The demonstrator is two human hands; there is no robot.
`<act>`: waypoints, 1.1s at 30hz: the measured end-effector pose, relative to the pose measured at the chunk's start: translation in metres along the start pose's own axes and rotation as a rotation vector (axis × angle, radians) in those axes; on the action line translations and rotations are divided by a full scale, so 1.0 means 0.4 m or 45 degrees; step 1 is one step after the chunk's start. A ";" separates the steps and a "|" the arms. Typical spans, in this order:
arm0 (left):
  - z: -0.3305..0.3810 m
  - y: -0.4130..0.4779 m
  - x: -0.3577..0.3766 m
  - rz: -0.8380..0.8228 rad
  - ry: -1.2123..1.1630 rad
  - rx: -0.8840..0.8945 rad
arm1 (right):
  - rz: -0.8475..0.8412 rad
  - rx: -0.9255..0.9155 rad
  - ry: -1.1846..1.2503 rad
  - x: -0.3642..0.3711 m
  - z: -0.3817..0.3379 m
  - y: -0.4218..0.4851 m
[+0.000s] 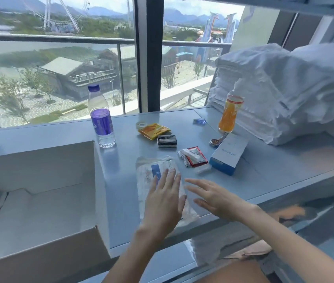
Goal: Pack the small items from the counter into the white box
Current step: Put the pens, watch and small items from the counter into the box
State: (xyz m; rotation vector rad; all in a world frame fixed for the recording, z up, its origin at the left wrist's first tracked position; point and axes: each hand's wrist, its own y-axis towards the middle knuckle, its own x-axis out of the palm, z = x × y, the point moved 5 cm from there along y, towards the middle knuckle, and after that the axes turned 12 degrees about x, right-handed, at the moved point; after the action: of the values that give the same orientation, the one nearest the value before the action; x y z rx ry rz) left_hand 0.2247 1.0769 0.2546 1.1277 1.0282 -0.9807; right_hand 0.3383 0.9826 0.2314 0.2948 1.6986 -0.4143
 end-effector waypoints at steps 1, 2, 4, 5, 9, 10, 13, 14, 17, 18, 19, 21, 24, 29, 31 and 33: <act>-0.006 0.017 0.043 -0.072 -0.007 -0.028 | 0.048 0.026 -0.035 -0.004 0.029 0.009; -0.014 0.022 0.078 -0.124 -0.040 -0.049 | 0.098 0.051 -0.057 -0.012 0.057 0.019; -0.033 0.013 0.137 -0.117 -0.064 -0.076 | 0.167 0.095 -0.091 -0.022 0.116 0.043; -0.044 0.005 0.146 -0.096 -0.054 -0.088 | 0.207 0.104 -0.103 -0.029 0.142 0.054; -0.090 -0.041 0.142 -0.053 -0.070 -0.174 | 0.356 0.102 -0.067 -0.048 0.220 0.099; -0.103 -0.047 0.142 -0.051 -0.086 -0.204 | 0.382 0.084 -0.053 -0.052 0.226 0.110; -0.126 -0.045 0.144 0.025 -0.082 -0.265 | 0.439 0.067 0.032 -0.071 0.222 0.150; -0.131 -0.033 0.143 0.046 -0.086 -0.290 | 0.456 0.081 0.066 -0.080 0.220 0.166; -0.130 0.012 0.130 0.138 -0.059 -0.356 | 0.474 0.102 0.114 -0.104 0.224 0.213; -0.126 0.032 0.124 0.190 -0.040 -0.386 | 0.429 0.096 0.098 -0.107 0.227 0.229; -0.123 0.052 0.126 0.229 -0.025 -0.405 | 0.361 0.079 0.068 -0.107 0.229 0.245; -0.111 0.091 0.136 0.263 -0.003 -0.407 | 0.242 0.059 0.012 -0.099 0.230 0.272; -0.089 0.131 0.164 0.246 0.053 -0.346 | 0.140 0.136 0.092 -0.086 0.238 0.302; -0.095 0.138 0.180 0.286 0.049 -0.322 | 0.278 0.105 0.329 -0.100 0.267 0.313; -0.097 0.136 0.179 0.320 -0.032 -0.327 | 0.288 0.005 0.484 -0.113 0.282 0.301; -0.100 0.133 0.178 0.360 -0.108 -0.346 | 0.220 -0.139 0.535 -0.120 0.283 0.277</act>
State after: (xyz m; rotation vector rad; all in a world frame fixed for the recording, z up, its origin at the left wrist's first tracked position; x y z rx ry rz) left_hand 0.2874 1.1186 0.1926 0.9652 0.8757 -0.6366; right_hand 0.4937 1.0352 0.2515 0.4683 2.0771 -0.1340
